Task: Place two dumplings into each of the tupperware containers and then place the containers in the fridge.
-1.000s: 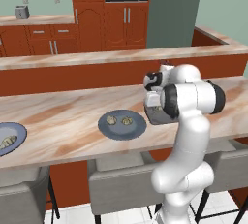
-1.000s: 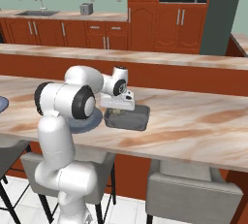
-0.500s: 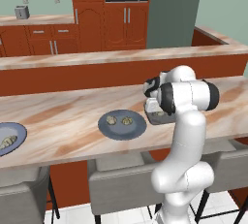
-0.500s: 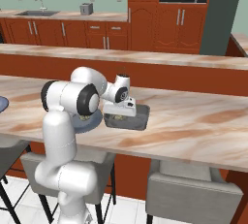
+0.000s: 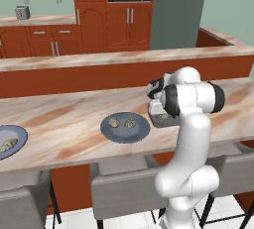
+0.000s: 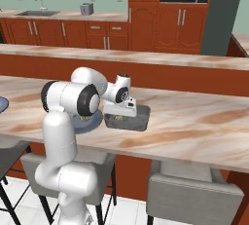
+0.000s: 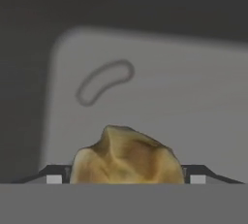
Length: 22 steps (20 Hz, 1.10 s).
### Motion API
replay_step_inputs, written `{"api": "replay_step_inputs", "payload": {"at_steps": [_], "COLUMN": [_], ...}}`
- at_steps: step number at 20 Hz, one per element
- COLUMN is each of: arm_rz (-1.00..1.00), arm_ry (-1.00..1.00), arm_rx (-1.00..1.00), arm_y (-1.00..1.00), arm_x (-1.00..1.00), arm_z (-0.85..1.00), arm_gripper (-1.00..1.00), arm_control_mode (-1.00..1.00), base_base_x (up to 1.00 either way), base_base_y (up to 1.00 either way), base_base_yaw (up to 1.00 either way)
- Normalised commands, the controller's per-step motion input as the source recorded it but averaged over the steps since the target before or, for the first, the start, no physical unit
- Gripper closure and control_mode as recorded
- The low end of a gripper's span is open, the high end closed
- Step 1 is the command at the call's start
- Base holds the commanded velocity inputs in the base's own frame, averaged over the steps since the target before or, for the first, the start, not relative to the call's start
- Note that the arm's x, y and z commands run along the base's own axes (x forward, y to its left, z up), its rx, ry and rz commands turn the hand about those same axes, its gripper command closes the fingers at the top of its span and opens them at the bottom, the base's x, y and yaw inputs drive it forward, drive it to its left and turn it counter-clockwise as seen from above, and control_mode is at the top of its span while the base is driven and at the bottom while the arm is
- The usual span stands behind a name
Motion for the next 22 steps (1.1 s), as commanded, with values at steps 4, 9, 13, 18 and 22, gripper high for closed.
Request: {"api": "replay_step_inputs", "payload": {"at_steps": [4,9,13,18,22], "arm_rz": [0.00,0.00,0.00,0.01,0.11], "arm_ry": [0.00,0.00,0.00,0.00,0.00], "arm_rx": [0.00,0.00,0.00,0.00,0.00], "arm_y": [0.00,0.00,0.07,0.40,0.92], "arm_x": [0.00,0.00,-0.28,-0.57,-0.20], "arm_z": [0.19,0.51,0.48,0.30,0.12], "arm_gripper": [-1.00,-1.00,-1.00,-1.00,-1.00], "arm_control_mode": [-1.00,-1.00,-1.00,-1.00,-1.00], "base_base_x": [0.00,0.00,0.00,0.00,0.00], "base_base_y": [0.00,0.00,0.00,0.00,0.00], "base_base_yaw": [0.00,0.00,0.00,0.00,0.00]}}
